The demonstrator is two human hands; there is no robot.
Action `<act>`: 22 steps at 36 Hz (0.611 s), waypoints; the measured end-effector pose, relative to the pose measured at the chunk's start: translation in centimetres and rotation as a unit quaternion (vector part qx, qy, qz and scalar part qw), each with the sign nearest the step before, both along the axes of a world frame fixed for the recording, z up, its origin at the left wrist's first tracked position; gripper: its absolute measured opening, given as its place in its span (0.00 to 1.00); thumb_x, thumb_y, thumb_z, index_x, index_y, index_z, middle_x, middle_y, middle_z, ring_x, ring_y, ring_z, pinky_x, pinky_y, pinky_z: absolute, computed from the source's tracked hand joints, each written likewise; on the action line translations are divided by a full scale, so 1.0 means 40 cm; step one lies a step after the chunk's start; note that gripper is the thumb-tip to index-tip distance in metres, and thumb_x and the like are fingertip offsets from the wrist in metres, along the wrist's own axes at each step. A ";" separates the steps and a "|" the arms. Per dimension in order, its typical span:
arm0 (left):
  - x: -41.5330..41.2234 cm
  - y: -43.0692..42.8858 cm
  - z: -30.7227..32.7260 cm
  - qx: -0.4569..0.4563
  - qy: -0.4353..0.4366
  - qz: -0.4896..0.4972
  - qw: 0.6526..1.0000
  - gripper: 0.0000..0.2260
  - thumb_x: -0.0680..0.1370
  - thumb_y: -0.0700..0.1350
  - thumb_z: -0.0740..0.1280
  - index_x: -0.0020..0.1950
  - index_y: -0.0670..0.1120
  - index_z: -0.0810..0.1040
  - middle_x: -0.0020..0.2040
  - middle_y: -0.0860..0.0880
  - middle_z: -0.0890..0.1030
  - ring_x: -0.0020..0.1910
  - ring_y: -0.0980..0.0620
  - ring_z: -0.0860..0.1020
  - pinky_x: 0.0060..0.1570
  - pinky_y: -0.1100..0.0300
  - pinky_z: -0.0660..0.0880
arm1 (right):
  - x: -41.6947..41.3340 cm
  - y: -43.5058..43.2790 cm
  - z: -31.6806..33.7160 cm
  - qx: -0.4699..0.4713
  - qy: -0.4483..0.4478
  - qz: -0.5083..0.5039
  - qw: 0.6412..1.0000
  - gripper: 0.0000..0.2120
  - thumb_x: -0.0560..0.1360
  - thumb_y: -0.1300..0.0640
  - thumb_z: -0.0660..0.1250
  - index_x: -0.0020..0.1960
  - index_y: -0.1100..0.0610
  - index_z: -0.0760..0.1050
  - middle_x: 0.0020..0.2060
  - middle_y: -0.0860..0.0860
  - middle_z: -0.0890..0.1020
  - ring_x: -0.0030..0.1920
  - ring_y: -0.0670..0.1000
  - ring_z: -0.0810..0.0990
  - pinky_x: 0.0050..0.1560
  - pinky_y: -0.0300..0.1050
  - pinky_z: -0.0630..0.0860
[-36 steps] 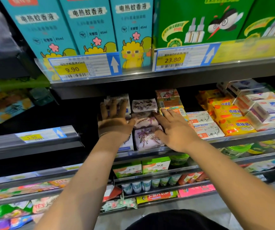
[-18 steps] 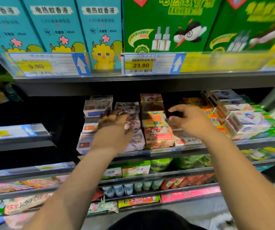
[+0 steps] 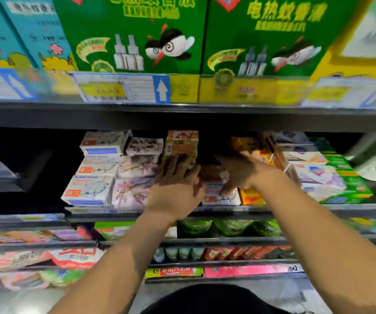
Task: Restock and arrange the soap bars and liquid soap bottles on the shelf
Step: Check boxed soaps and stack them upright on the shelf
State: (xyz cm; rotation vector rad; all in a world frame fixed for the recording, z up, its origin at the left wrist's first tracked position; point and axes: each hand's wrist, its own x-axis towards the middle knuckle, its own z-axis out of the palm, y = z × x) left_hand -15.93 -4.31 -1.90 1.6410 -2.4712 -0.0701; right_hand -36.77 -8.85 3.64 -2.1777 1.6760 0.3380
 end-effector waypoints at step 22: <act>-0.029 0.004 0.110 0.174 0.115 0.085 0.974 0.27 0.82 0.56 0.52 0.81 0.57 0.53 0.81 0.52 0.55 0.80 0.50 0.51 0.78 0.53 0.47 | -0.097 0.084 -0.019 -0.167 -0.296 -0.095 0.936 0.24 0.74 0.46 0.72 0.68 0.43 0.69 0.62 0.52 0.77 0.63 0.56 0.74 0.63 0.48 0.70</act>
